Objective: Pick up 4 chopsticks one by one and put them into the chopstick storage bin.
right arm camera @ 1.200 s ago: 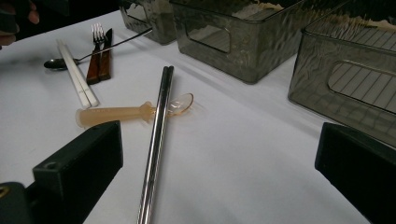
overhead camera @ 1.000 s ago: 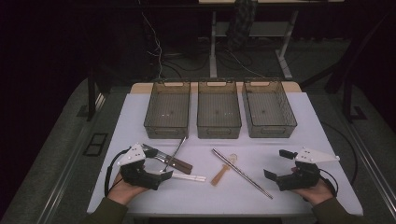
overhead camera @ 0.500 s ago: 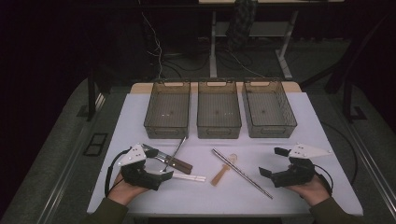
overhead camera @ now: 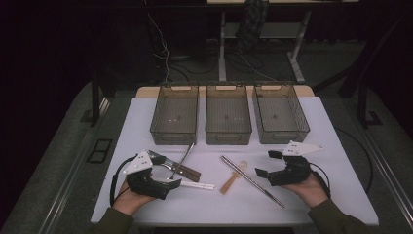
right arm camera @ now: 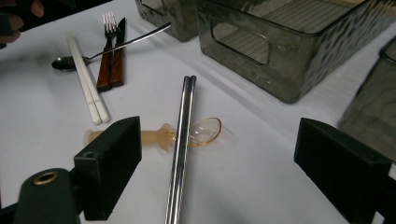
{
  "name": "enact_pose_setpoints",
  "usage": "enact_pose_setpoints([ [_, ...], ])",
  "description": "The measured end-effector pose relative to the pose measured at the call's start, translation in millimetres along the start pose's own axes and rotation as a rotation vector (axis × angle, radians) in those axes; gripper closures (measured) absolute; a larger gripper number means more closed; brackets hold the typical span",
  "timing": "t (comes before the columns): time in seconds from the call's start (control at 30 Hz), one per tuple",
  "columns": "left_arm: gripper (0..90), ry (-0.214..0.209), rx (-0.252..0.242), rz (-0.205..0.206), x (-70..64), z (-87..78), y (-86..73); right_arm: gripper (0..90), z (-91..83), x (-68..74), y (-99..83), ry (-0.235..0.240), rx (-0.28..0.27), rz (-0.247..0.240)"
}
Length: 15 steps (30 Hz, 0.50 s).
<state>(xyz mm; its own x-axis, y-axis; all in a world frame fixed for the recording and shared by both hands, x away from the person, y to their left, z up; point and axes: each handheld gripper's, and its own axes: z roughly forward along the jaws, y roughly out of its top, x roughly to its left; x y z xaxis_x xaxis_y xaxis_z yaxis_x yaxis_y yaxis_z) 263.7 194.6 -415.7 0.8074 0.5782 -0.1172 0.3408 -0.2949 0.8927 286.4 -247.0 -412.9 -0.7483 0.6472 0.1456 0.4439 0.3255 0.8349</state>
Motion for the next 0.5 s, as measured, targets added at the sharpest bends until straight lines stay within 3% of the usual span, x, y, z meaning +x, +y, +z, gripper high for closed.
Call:
enact_pose_setpoints([
  [0.27,0.0,0.004,-0.001,-0.004,-0.2,-0.9,-0.9,27.0,20.7,3.9,7.7,0.039,0.066,-0.019],
  [0.5,0.0,0.005,0.004,-0.002,0.0,-0.8,-1.8,42.6,22.8,6.3,5.5,0.062,0.126,-0.02],
])
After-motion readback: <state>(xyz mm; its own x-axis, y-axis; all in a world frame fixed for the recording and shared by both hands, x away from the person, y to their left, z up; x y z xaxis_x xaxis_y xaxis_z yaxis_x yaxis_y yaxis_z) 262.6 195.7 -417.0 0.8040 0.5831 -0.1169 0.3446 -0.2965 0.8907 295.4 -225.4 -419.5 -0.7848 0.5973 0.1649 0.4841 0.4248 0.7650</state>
